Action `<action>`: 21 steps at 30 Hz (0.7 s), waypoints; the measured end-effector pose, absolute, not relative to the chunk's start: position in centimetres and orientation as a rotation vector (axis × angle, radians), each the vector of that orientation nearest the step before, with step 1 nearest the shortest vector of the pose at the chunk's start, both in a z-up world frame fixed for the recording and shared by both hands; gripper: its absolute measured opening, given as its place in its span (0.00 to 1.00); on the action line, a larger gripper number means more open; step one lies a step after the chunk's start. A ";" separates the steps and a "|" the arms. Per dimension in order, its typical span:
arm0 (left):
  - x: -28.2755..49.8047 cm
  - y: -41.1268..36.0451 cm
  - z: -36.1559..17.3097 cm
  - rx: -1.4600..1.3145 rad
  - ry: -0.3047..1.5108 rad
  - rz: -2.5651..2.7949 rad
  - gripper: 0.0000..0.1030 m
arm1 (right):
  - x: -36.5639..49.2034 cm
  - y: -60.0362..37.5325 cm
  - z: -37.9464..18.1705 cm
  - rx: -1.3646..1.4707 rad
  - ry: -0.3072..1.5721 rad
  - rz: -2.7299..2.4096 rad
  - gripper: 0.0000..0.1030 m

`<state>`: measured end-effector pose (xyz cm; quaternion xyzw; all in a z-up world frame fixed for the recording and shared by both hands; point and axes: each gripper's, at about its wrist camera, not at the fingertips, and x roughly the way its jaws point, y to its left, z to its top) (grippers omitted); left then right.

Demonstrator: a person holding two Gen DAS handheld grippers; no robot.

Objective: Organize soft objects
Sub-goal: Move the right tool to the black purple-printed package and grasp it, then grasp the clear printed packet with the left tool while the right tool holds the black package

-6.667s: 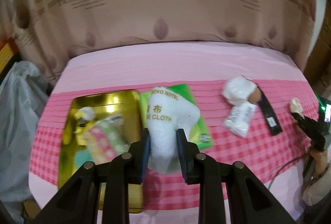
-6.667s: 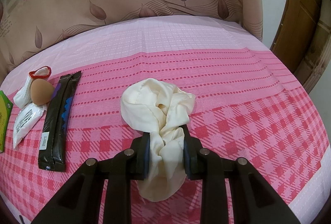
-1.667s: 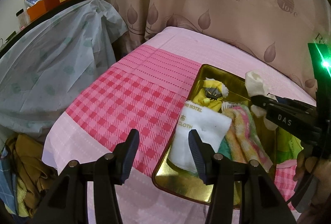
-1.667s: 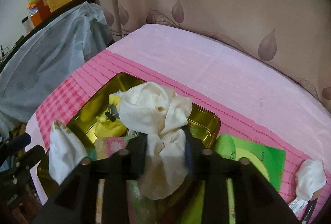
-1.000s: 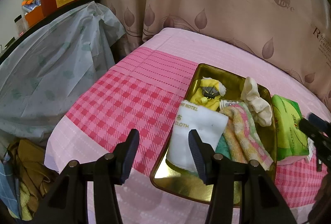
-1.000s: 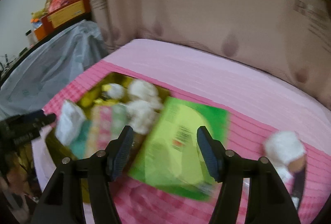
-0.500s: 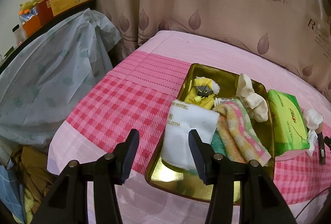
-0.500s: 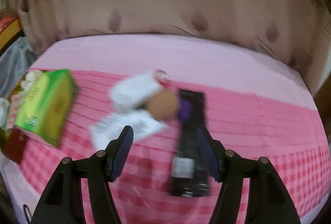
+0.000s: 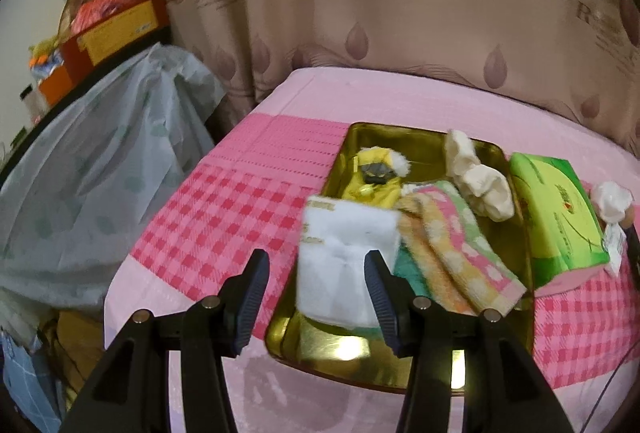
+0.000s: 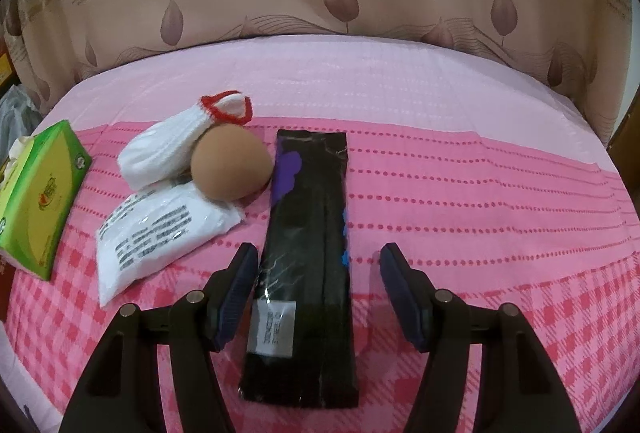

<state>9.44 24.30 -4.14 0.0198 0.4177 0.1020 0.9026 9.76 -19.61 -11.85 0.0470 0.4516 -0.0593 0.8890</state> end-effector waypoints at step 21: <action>7.1 7.5 -5.1 0.262 0.867 -0.186 0.49 | 9.2 -20.8 -12.1 0.113 0.924 -0.130 0.37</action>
